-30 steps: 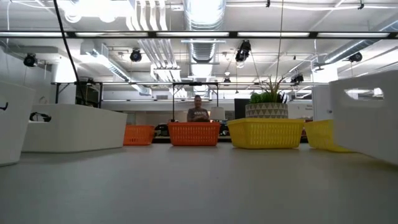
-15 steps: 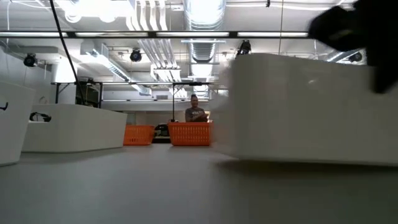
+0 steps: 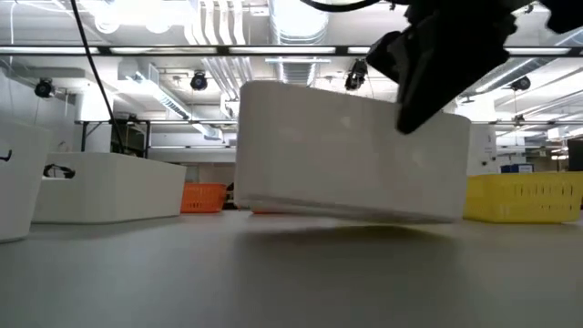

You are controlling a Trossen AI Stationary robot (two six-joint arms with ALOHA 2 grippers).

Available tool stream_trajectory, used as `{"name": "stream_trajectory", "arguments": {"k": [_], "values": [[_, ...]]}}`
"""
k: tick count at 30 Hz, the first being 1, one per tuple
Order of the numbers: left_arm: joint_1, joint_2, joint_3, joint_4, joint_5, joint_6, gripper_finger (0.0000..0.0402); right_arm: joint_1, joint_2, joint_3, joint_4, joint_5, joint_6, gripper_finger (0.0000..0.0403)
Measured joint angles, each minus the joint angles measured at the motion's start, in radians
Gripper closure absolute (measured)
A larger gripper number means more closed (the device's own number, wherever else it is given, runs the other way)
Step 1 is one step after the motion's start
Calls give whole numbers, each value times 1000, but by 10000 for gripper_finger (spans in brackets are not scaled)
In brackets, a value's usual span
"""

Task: Stack baskets by color
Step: Stack the bottom right white bin on top of the bottom left white bin

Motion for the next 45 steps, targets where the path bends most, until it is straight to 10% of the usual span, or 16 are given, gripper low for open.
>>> {"name": "stream_trajectory", "arguments": {"k": [16,30,45], "values": [[28,0,-43,54,-86,-99,402,36,-136,-22,8,9,-69,288],[223,124,-88,439,274,-129,402,40,-554,-521,759,87,-508,322],[319,302,-28,323,393,-338,323,23,-891,-741,804,87,-464,346]]}}
